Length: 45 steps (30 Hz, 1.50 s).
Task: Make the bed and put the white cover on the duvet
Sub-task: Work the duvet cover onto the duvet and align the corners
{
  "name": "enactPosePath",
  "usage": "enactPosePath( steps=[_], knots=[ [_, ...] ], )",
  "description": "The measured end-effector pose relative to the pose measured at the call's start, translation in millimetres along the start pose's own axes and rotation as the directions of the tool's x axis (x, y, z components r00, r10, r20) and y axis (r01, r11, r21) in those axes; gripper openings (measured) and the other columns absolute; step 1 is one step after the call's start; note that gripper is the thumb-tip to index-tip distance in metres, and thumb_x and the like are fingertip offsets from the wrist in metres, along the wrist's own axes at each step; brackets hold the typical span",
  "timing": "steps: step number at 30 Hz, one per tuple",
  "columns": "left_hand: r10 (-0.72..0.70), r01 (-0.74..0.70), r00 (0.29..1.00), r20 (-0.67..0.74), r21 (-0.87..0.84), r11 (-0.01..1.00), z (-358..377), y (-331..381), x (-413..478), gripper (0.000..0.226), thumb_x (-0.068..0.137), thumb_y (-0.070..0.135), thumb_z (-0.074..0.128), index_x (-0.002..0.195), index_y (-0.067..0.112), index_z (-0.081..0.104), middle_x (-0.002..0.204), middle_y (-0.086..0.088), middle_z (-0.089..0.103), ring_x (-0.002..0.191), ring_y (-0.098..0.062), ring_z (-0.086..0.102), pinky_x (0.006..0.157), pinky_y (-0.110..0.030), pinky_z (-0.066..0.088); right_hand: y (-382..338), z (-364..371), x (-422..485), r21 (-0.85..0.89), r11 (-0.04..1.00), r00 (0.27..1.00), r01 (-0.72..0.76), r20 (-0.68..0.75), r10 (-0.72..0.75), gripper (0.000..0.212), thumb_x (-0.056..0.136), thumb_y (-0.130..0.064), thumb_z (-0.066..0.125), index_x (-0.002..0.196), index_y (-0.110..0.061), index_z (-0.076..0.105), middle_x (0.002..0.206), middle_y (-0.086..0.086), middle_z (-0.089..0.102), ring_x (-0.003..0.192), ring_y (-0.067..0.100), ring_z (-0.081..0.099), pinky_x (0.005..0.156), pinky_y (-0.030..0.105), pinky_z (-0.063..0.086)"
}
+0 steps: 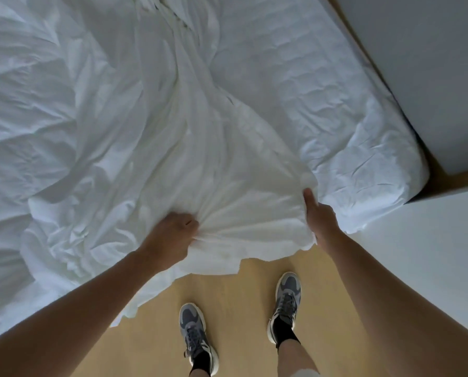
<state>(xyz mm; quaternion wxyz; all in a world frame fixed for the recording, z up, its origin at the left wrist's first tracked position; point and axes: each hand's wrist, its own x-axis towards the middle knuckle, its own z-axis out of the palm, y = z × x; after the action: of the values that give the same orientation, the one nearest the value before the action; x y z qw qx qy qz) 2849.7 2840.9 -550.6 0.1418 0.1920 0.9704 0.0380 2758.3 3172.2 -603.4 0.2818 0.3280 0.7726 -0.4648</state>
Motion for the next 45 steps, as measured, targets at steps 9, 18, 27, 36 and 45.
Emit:
enactPosePath(
  steps=[9, 18, 27, 36, 45],
  knots=[
    [-0.189, 0.157, 0.933, 0.307, 0.125, 0.980, -61, -32, -43, 0.027, 0.070, 0.004, 0.077, 0.081, 0.021, 0.057, 0.084, 0.002, 0.062, 0.074, -0.024, 0.066, 0.067, -0.034, 0.056, -19, -3, 2, 0.057, 0.998, 0.999, -0.014, 0.031, 0.012, 0.068, 0.087, -0.074, 0.053, 0.093, -0.007, 0.062, 0.077, 0.005, 0.056, 0.067, 0.021, 0.054, 0.061, 0.031, 0.044],
    [-0.044, 0.036, 0.994, 0.104, 0.081, 0.996, -26, 105, 80, 0.044, 0.095, 0.046, 0.060, 0.125, 0.014, 0.056, 0.126, -0.008, 0.052, 0.113, -0.029, 0.050, 0.101, -0.041, 0.037, -6, 2, -8, 0.159, 0.980, 0.992, -0.118, 0.067, 0.108, 0.099, 0.086, -0.086, 0.025, 0.147, -0.010, 0.047, 0.139, 0.011, 0.057, 0.114, 0.032, 0.056, 0.092, 0.037, 0.043],
    [0.068, -0.068, 0.998, -0.003, -0.130, 0.989, 0, 49, 47, 0.037, 0.068, 0.017, 0.092, 0.068, 0.012, 0.056, 0.066, 0.000, 0.053, 0.055, -0.027, 0.060, 0.049, -0.031, 0.045, -2, 9, -5, 0.320, 0.931, 0.981, -0.177, -0.022, 0.194, 0.096, 0.088, -0.085, 0.018, 0.133, -0.010, 0.058, 0.115, 0.008, 0.065, 0.100, 0.031, 0.061, 0.088, 0.040, 0.048],
    [-0.008, -0.016, 0.981, -0.195, -0.118, 0.993, -14, 57, 28, 0.038, 0.078, 0.041, 0.077, 0.101, 0.013, 0.066, 0.098, -0.005, 0.063, 0.083, -0.024, 0.059, 0.075, -0.038, 0.051, 0, 16, -12, 0.210, 0.970, 0.991, -0.120, -0.031, 0.129, 0.086, 0.098, -0.072, 0.017, 0.140, -0.006, 0.052, 0.109, 0.010, 0.059, 0.088, 0.031, 0.056, 0.077, 0.038, 0.044],
    [-0.002, -0.002, 1.000, -0.015, -0.286, 0.958, -11, 46, 57, 0.027, 0.074, 0.014, 0.086, 0.068, 0.013, 0.060, 0.070, 0.001, 0.052, 0.059, -0.026, 0.055, 0.058, -0.031, 0.045, 2, 10, -19, 0.283, 0.946, 0.984, -0.156, -0.041, 0.174, 0.080, 0.095, -0.077, 0.021, 0.125, -0.012, 0.059, 0.106, 0.007, 0.065, 0.080, 0.025, 0.058, 0.060, 0.033, 0.043]
  ],
)
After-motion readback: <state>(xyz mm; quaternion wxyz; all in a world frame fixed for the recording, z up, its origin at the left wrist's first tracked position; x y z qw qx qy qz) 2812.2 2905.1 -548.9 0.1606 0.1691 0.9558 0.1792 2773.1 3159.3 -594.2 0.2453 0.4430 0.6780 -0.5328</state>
